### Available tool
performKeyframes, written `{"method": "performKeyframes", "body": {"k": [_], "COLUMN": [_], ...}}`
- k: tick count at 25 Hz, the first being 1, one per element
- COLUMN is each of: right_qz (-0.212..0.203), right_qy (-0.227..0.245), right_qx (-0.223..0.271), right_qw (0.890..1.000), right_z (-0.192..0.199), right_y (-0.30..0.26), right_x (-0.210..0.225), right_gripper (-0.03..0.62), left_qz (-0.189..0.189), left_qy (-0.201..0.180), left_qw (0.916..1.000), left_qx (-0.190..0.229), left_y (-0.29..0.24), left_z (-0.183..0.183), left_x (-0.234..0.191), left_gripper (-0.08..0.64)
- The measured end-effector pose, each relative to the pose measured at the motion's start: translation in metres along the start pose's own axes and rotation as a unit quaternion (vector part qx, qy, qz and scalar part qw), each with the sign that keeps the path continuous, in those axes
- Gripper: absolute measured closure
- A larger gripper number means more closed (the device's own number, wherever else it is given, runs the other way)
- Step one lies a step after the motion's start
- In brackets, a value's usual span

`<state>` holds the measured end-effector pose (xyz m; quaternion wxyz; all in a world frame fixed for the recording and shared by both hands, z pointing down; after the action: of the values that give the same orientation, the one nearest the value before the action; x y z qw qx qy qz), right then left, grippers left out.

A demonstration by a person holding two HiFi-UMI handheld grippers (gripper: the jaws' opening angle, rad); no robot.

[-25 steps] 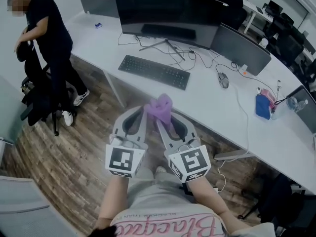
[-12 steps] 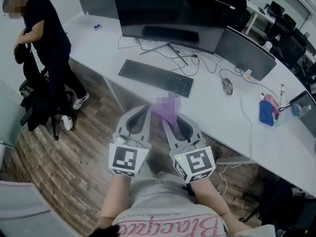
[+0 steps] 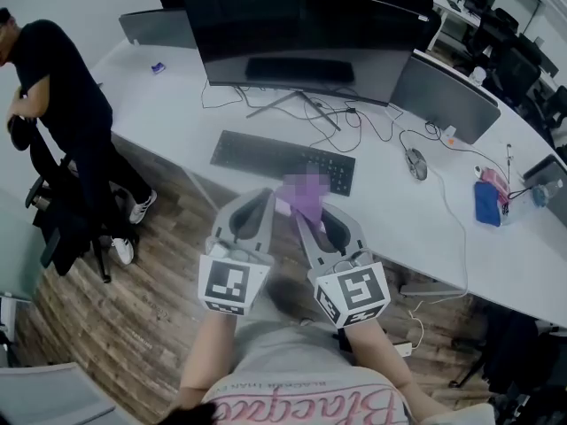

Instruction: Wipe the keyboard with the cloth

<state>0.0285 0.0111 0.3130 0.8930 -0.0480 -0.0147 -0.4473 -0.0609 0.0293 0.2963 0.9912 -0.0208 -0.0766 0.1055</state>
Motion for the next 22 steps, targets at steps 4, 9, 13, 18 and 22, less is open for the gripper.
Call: {"method": "performKeyframes", "body": {"k": [4, 9, 13, 18, 22], "right_qz": [0.012, 0.02, 0.034, 0.04, 0.043], "right_qy": [-0.003, -0.021, -0.037, -0.048, -0.044], "right_qx": [-0.007, -0.016, -0.024, -0.031, -0.045], "right_qw": [1.0, 0.999, 0.998, 0.998, 0.997], "right_z": [0.001, 0.001, 0.004, 0.004, 0.01], "right_y": [-0.042, -0.1, -0.147, -0.212, -0.26], "right_x": [-0.003, -0.009, -0.012, -0.018, -0.024], "right_gripper": [0.505, 0.505, 0.505, 0.505, 0.505], "left_qz": [0.015, 0.034, 0.05, 0.058, 0.062], "left_qy": [0.001, 0.01, 0.008, 0.015, 0.029], "left_qw": [0.9999, 0.9993, 0.9985, 0.9974, 0.9961], "left_qx": [-0.004, -0.009, -0.023, -0.04, -0.055], "left_y": [-0.021, -0.043, -0.061, -0.081, -0.097], "left_z": [0.008, 0.022, 0.035, 0.059, 0.081], "left_x": [-0.041, -0.093, -0.134, -0.192, -0.235], "left_gripper": [0.552, 0.552, 0.552, 0.552, 0.552]}}
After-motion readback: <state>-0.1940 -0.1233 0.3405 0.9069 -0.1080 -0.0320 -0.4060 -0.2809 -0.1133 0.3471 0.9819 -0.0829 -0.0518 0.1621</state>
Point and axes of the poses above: the fingertips, and each gripper's own axes: y backward along the fingers, x to its right, z out of its underside, the point moved 3 cm from there along y, backward along the fingers, and after that the axes turned 4 degrees about z, right-handed, at the moved point
